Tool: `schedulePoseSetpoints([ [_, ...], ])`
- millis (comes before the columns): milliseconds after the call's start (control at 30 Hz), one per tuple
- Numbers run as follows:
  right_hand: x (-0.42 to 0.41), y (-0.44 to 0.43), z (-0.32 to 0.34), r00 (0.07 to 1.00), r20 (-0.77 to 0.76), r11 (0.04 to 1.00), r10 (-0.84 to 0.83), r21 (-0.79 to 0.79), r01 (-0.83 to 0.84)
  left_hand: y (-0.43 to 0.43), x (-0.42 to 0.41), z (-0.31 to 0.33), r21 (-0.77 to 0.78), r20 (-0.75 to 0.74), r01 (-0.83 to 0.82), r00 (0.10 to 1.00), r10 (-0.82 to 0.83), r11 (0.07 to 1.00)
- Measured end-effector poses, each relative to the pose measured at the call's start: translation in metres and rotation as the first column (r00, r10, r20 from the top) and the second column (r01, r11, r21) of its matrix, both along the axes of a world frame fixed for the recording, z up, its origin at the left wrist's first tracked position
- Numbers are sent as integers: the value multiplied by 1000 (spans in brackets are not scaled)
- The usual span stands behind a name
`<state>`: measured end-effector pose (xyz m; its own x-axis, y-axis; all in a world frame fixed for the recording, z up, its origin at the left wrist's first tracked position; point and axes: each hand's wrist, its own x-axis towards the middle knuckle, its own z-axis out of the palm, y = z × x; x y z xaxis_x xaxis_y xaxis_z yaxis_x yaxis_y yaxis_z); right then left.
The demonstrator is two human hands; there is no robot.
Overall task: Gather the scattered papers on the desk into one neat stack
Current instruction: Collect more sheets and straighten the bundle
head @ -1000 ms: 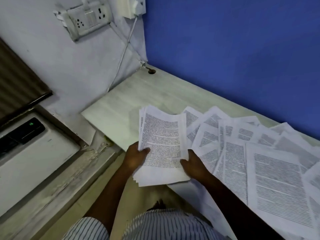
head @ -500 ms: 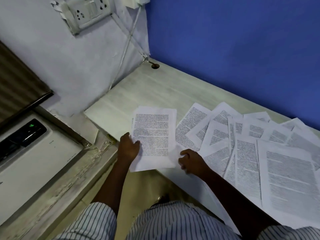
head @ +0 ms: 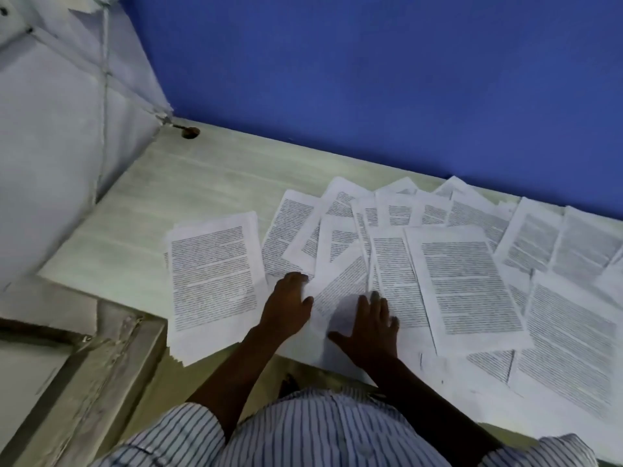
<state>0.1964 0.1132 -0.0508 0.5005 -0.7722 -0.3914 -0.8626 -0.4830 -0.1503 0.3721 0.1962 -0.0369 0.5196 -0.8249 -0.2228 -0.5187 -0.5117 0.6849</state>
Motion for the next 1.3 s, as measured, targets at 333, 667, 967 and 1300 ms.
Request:
schedulePoseSetpoints([
  [333,-22,-24,0,950,303,996,-81,48,70,-66,-1,-4,202,-5,-165,985,170,965],
  [667,-57,-106,9,710,392,772,-585,538,339,-116,-11,-3,279,-453,-212,831,323,937],
  [967,-90,-137,15,917,201,939,-343,95,330,-115,-15,-1,428,-565,139,812,144,893],
  [1300,-113,-145,8,970,124,972,-209,-79,220,-131,-35,-1,344,-655,43,727,207,938],
])
